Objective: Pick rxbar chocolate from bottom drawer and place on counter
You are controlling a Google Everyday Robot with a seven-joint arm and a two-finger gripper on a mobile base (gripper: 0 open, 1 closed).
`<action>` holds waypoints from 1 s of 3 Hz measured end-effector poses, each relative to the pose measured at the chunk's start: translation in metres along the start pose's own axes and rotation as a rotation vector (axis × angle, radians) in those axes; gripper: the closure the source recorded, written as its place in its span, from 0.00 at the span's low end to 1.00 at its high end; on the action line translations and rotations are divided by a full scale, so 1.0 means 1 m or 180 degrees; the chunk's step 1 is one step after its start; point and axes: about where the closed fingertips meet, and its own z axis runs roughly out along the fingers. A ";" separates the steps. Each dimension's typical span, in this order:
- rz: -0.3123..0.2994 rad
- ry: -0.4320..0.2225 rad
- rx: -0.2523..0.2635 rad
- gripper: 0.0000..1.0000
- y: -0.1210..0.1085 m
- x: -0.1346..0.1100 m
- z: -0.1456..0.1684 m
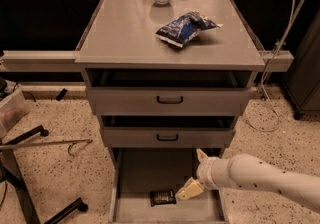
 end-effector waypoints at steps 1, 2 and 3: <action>0.0121 -0.0335 0.0236 0.00 -0.025 0.026 0.035; 0.0287 -0.0366 0.0081 0.00 -0.005 0.047 0.063; 0.0289 -0.0369 0.0078 0.00 -0.005 0.047 0.064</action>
Offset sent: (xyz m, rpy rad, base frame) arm 0.0237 -0.0101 -0.0353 0.0691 -0.0776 -0.0639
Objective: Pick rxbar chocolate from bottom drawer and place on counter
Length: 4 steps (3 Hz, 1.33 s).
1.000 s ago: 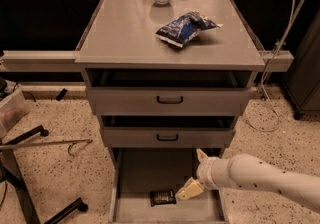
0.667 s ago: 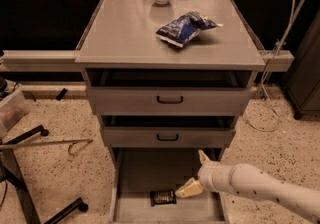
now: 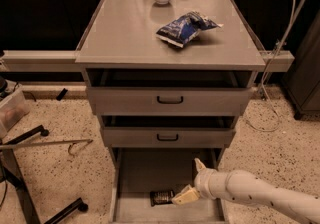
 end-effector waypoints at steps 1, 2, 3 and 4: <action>0.0037 -0.0034 0.0080 0.00 -0.005 0.023 0.028; 0.0050 0.0056 0.0193 0.00 -0.010 0.068 0.080; 0.0013 0.0155 0.0172 0.00 -0.014 0.101 0.129; -0.0084 0.0275 0.0100 0.00 -0.015 0.115 0.164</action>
Offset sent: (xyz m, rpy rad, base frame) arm 0.0360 0.0104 -0.1945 -0.0991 -0.0192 -0.0858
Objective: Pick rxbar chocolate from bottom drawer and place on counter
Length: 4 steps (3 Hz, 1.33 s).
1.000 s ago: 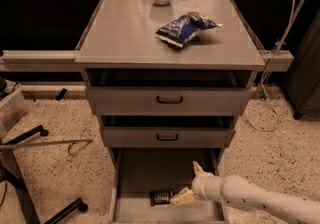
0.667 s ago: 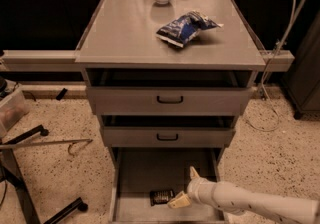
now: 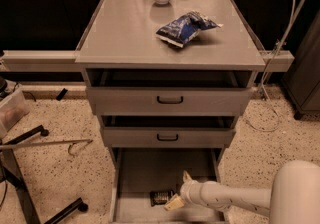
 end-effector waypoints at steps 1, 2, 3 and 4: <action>0.0025 -0.0012 -0.0026 0.00 0.002 0.002 0.012; 0.0036 -0.0102 -0.0134 0.00 0.012 0.001 0.047; 0.0021 -0.0095 -0.0288 0.00 0.024 0.005 0.081; -0.0068 -0.0020 -0.0424 0.00 0.036 0.008 0.101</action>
Offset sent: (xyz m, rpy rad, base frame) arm 0.0228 0.0588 -0.0750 0.0996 0.0229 0.0297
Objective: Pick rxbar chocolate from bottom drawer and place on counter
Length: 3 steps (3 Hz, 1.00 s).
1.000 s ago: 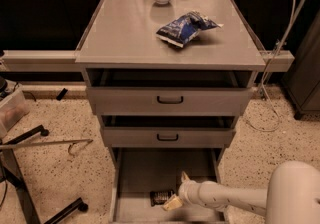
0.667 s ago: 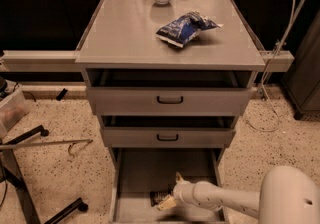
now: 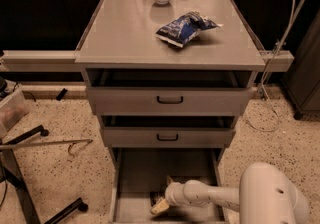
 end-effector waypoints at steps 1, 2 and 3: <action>-0.0005 0.0000 -0.0004 0.00 0.000 -0.001 0.001; 0.0031 0.0014 0.0048 0.00 -0.003 0.001 0.003; 0.0164 -0.0022 0.0063 0.00 -0.012 0.013 0.013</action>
Offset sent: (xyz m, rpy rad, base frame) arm 0.0095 -0.0070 -0.0045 -0.0170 -0.0070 -0.0461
